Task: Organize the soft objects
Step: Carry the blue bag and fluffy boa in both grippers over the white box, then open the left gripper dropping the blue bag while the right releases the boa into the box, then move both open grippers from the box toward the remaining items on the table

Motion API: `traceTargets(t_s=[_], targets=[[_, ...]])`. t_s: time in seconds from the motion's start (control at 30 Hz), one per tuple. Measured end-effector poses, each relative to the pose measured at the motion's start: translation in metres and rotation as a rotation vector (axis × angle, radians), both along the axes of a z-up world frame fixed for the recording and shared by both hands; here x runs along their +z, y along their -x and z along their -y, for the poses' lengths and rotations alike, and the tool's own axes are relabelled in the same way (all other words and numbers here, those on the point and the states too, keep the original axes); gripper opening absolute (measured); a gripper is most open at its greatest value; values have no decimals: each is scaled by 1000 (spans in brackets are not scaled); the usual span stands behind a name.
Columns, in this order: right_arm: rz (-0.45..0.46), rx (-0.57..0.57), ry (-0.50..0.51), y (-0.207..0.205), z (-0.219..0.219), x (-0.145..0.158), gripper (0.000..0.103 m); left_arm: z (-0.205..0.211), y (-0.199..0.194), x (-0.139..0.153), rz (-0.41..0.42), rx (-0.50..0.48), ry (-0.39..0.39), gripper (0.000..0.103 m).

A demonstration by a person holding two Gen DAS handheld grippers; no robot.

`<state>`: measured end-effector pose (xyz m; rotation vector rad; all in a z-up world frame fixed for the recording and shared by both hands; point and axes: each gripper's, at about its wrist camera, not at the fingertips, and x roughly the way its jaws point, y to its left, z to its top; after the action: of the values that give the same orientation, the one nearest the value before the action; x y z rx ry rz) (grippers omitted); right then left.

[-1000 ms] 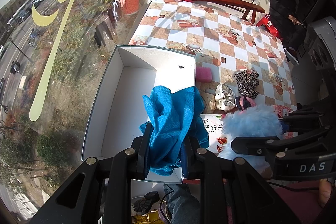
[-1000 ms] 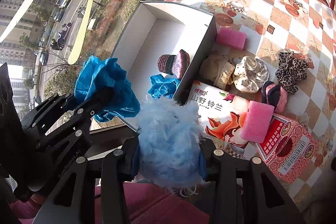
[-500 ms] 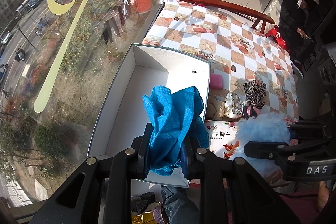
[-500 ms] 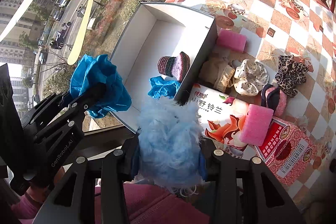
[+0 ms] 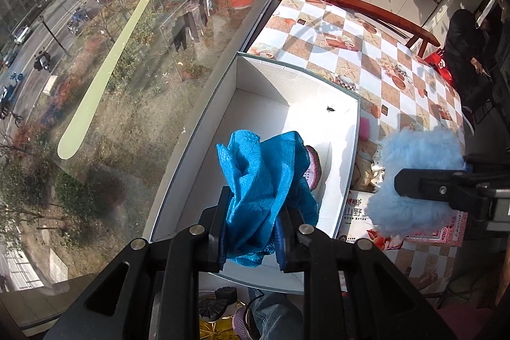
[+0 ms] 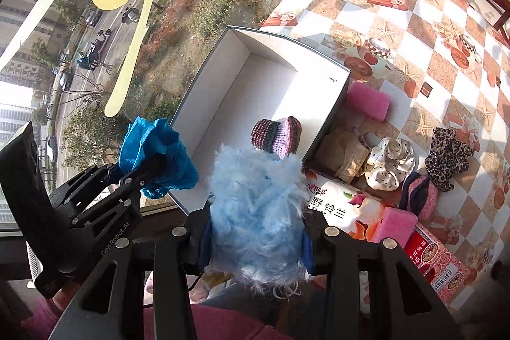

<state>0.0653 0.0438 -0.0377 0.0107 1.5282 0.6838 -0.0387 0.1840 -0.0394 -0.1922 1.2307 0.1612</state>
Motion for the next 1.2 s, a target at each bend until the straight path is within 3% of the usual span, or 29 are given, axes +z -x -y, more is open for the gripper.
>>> traceTargets(t_s=[0.17,0.23,0.3,0.33,0.37,0.43,0.5,0.57,0.6,0.83,1.03,1.2], targets=[[7,3,-8,-14,-19,2,43,1,-3,-5,-8,3,-3,28],[11,6,-9,-19,-26,2,46,1,-3,-6,-4,2,-5,34],[4,6,-20,-23,-31,1,47,3,-2,-6,-3,-2,-11,46],[-3,2,-24,-25,-33,0,50,3,-1,-7,-3,-3,-13,50],[-7,-4,-26,-27,-34,0,62,3,0,-7,-3,-6,-12,59],[-7,-18,-38,-29,-34,1,76,3,2,-8,-7,-4,-9,76],[-17,-25,-42,-33,-33,2,76,2,4,-9,5,16,-9,87],[-46,-33,-50,-36,-30,0,84,-2,4,-11,2,35,31,98],[-62,-45,-59,-37,-27,0,100,-4,5,-11,11,53,58,103],[-142,-170,-93,-45,29,3,103,3,-10,-2,69,33,120,103],[-194,-408,-75,-56,143,6,103,47,-40,7,75,-121,99,103],[-196,-575,29,-61,238,-6,103,103,-64,5,55,-266,82,103]])
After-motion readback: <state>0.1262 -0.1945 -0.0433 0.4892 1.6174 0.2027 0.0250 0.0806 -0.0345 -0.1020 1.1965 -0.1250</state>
